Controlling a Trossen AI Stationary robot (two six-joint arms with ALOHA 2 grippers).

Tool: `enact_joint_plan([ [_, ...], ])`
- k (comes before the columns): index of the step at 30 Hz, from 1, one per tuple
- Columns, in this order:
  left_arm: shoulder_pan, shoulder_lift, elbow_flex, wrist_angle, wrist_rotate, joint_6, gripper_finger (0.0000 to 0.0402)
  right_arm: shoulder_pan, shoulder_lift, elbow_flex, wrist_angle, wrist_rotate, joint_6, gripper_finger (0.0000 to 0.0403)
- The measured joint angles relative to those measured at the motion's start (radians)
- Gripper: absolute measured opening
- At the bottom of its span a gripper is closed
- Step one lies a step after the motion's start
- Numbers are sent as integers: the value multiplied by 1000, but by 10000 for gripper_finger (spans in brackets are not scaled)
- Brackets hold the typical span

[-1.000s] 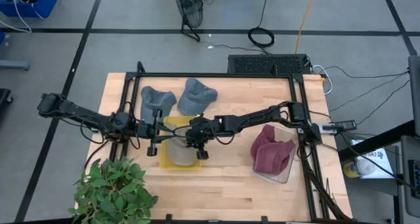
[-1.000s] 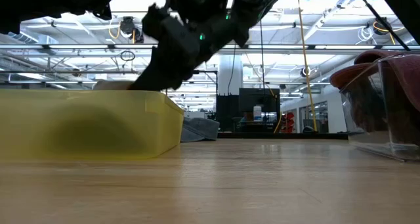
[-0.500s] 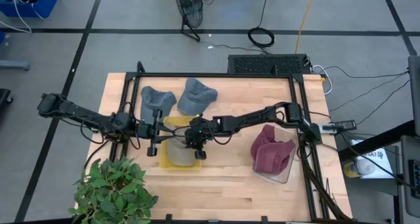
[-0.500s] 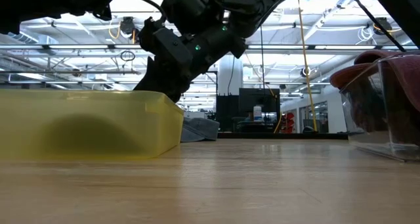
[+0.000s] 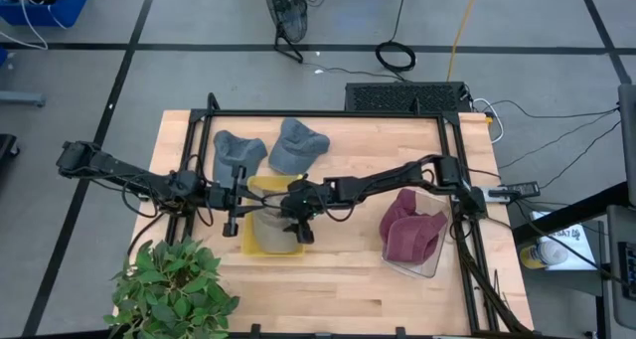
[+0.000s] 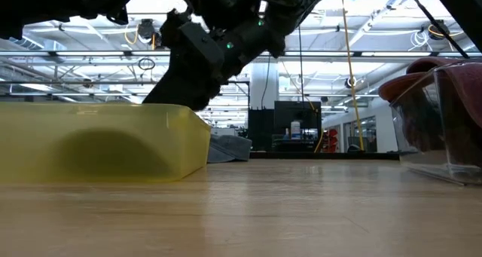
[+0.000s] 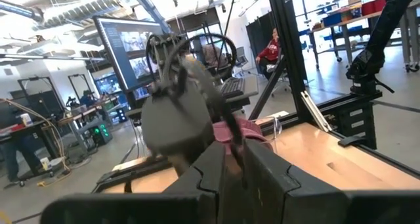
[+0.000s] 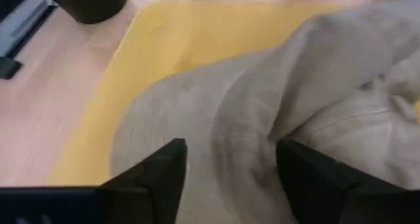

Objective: Pick & Place hat
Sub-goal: Put the brown cap into the yellow bin, then put the right blue cap into the yellow bin

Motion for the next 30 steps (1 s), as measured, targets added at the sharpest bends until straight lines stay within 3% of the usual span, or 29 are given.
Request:
enact_joint_plan([
  [6, 0, 0, 0, -14, 0, 0, 60, 21, -75, 0, -4, -2, -25, 258],
  [12, 0, 0, 0, -36, 0, 0, 61, 69, -199, -33, -102, -37, -70, 248],
  [17, 0, 0, 0, -44, 0, 0, 60, 165, -366, -183, 5, -28, -150, 184],
  [21, 1, 0, 0, -54, -1, 0, 60, 216, -551, -381, 123, 44, -183, 99],
  [25, 2, 0, 0, -83, -31, 9, 60, 250, -735, -623, 345, 49, -178, 15],
  [30, 2, 0, 0, -100, -130, 33, 60, 248, -953, -915, 628, 113, -100, 18],
])
